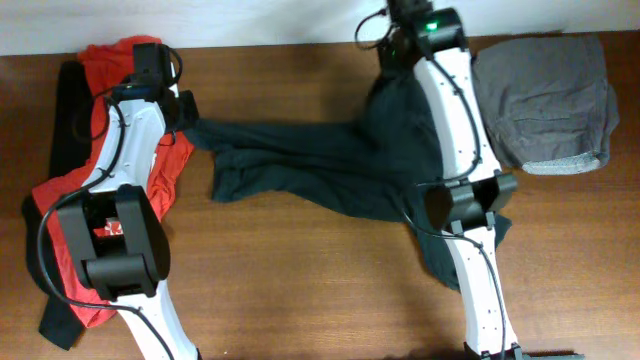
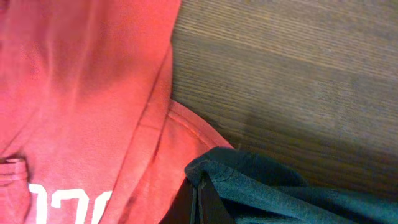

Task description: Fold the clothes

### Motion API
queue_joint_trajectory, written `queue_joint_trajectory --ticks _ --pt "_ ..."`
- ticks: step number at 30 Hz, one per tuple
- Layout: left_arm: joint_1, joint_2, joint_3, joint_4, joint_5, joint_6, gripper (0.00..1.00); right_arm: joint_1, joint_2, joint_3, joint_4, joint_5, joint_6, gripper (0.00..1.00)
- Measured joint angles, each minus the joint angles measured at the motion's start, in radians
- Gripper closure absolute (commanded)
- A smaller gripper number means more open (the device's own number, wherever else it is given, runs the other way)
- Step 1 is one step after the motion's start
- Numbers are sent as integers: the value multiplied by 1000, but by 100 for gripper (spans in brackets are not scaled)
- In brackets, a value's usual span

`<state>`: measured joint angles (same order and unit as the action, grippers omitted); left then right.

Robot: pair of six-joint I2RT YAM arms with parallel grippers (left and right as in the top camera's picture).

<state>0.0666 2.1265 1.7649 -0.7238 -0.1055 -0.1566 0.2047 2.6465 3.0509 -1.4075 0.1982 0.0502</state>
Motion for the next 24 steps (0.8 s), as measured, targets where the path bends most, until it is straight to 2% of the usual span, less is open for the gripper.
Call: queue_joint_trajectory --ticks 5,11,16,24 --pt "14 0 47 20 0 0 99 -81 -10 31 -13 -13 55 96" --pt "14 0 67 163 0 0 99 -177 -10 22 64 -65 83 96" --pt "14 0 68 303 0 0 99 -200 -10 -12 151 -97 87 96" --pt "14 8 68 436 1 0 99 -201 -10 -139 305 -130 89 96"
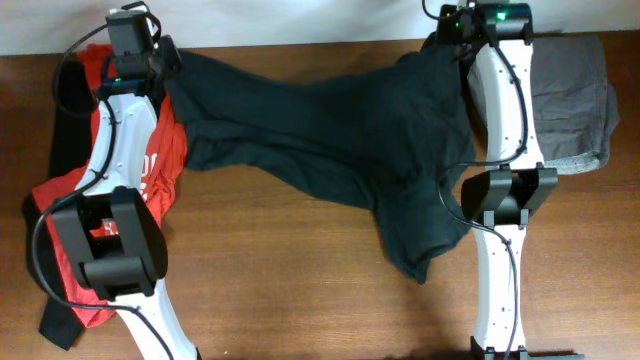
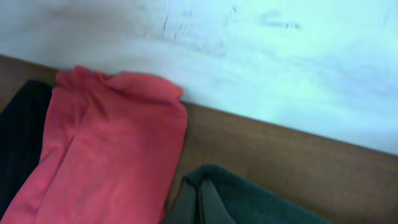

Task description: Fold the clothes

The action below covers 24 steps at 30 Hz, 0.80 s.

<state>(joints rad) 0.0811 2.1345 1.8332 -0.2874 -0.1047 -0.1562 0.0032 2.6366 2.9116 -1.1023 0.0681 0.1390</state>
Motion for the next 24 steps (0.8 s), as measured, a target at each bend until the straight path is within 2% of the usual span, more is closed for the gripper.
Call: queue_joint_trajectory --ticks 10,11,12,13,14,15,19,23,24 --pt "0 182 7 140 -1 0 99 0 1 -190 185 -10 0 96" --pt "0 198 7 159 -1 0 95 0 1 -202 203 -10 0 96" --pt "0 209 7 183 -2 0 83 0 1 -206 214 -10 0 93" --pt "0 218 7 212 -1 2 51 0 1 -212 241 -10 1 74" --pt "0 223 7 227 -1 7 1 0 1 -215 259 -10 1 5" --pt "0 226 7 271 -1 7 1 0 2 -216 290 -10 4 1" --pt "0 226 27 283 -1 6 1 0 1 -213 293 -10 6 1" --pt "0 226 129 88 -1 7 1 -1 1 -185 185 -11 4 1" --pt "0 226 185 -3 -1 8 1 -2 -5 -166 138 -18 3 1"
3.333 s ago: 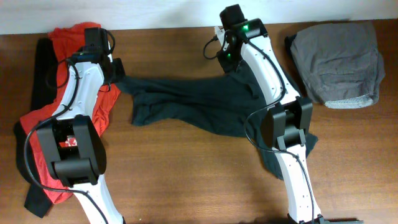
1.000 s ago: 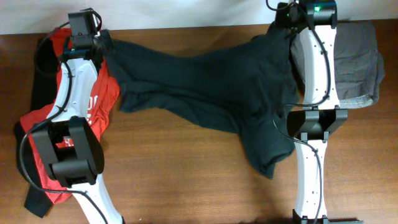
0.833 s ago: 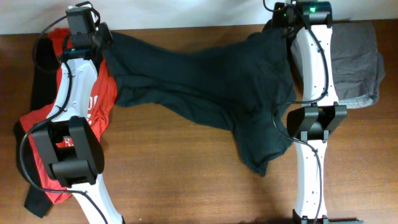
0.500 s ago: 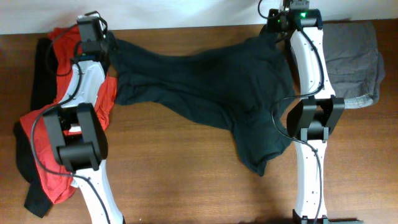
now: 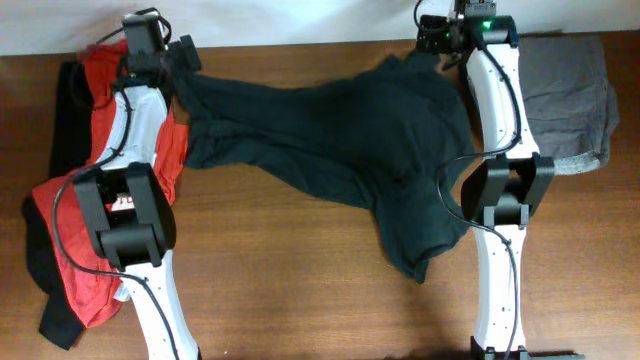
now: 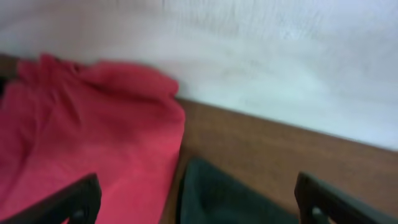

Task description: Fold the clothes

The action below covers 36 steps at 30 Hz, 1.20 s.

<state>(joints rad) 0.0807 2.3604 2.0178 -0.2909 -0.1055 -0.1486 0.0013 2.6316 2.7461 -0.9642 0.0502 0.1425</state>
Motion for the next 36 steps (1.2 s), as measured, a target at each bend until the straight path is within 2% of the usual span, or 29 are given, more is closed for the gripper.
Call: queue_joint_trajectory --ticks 3,5,10,11,14,18,19,21,24,27,29,36 --pt "-2 -14 182 -341 0 40 1 -2 -76 67 -185 -39 0 1" --pt "-4 -42 249 -478 10 59 1 -2 -150 94 -289 -59 0 1" --pt "-12 -257 349 -745 76 96 1 -2 -437 150 -528 -88 0 1" --pt "-12 -294 352 -795 93 98 1 -2 -496 158 -620 -103 0 1" --pt "-12 -394 370 -941 162 111 1 -2 -552 169 -728 -148 0 1" --pt "-24 -374 354 -1011 220 212 1 -2 -517 101 -728 -218 0 1" --pt "-42 -320 344 -1015 237 286 1 -2 -499 74 -728 -231 -1 1" --pt "-62 -238 340 -999 248 354 1 -2 -499 40 -727 -237 -8 1" --pt "-94 -30 337 -990 256 423 11 -2 -499 -16 -728 -237 -20 1" --pt "-109 89 329 -1061 217 368 24 -2 -499 -54 -728 -237 -41 1" --pt "-95 127 329 -1077 190 324 41 -2 -499 -72 -728 -236 -46 1" --pt "-88 136 329 -1069 161 304 43 -2 -499 -72 -728 -232 -50 1"
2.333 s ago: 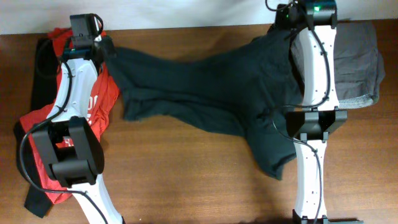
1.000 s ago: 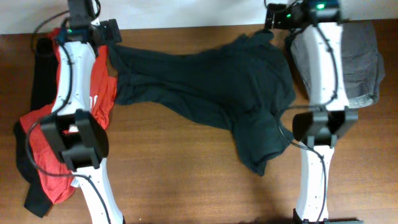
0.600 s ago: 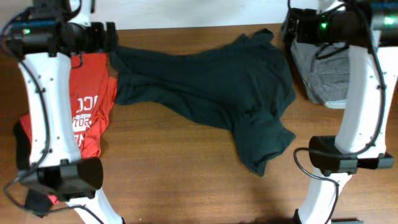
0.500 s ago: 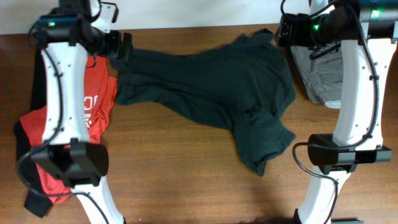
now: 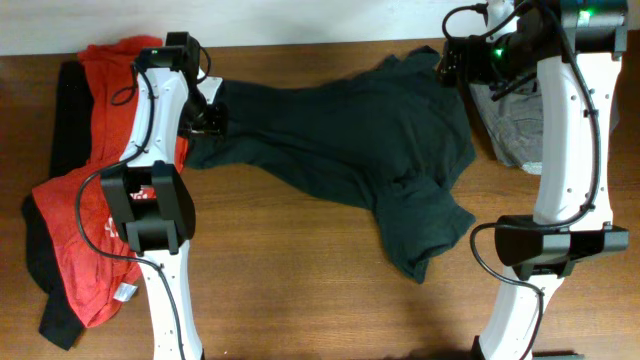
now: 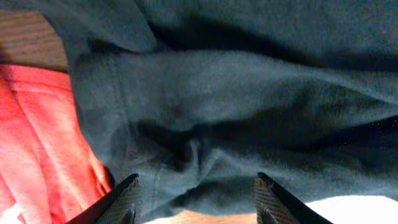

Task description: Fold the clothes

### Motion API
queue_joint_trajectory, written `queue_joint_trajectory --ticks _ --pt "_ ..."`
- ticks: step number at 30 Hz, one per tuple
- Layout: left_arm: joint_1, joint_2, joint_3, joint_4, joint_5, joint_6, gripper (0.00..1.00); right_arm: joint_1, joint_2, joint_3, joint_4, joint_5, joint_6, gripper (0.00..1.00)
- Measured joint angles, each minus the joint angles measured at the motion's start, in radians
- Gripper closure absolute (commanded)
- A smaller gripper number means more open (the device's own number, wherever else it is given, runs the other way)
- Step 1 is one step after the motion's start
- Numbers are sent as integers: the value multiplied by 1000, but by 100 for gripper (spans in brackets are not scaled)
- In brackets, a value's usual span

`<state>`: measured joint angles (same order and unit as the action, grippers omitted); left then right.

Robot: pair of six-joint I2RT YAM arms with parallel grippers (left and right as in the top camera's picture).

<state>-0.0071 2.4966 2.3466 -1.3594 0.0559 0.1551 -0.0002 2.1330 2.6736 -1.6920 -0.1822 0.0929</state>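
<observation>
A dark green shirt (image 5: 340,140) lies spread across the table from back left to back right, with a bunched part hanging toward the front (image 5: 420,240). My left gripper (image 5: 208,112) hovers over the shirt's left end. In the left wrist view it (image 6: 199,196) is open, and the wrinkled green cloth (image 6: 236,93) lies under and between its fingers, not pinched. My right gripper (image 5: 460,58) is at the shirt's back right corner. The overhead view does not show how its jaws stand.
A red garment (image 5: 90,190) lies piled at the left, on a black one (image 5: 65,110), and touches the shirt's left end. A grey garment (image 5: 510,130) lies at the right, partly behind the right arm. The white wall runs along the table's back edge.
My left gripper, open at the back edge by the wall, now points down over the shirt's left end, still open. The right arm has swung to the right, its gripper lower at the shirt's corner.
The shirt first lay bunched mid-table, with my left gripper shut on its left end over the red garment. Then it was stretched wide toward the back edge, still held. Then my left gripper was open and the shirt lay spread. Now that gripper is over its left end.
</observation>
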Motion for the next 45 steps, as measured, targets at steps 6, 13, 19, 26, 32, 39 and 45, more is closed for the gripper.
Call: queue_joint_trajectory --ticks 6,13,19,26,32,39,45 --pt "0 5 0 73 -60 -7 57 0 0 0 0 0 0 1" --pt "0 81 0 13 -64 -14 99 0 0 0 0 0 -22 1" --pt "0 95 348 -325 -63 -65 98 0 0 0 0 0 -23 0" --pt "-21 27 290 -327 13 -130 82 0 0 0 0 0 -23 0" --pt "-26 -52 -20 -328 -53 -138 99 0 0 0 0 0 -24 11" --pt "-26 -250 -51 -324 -53 -145 99 0 -331 -105 -1 12 0 12" --pt "-27 -565 -66 -286 -138 -270 99 1 -652 -914 40 141 215 5"
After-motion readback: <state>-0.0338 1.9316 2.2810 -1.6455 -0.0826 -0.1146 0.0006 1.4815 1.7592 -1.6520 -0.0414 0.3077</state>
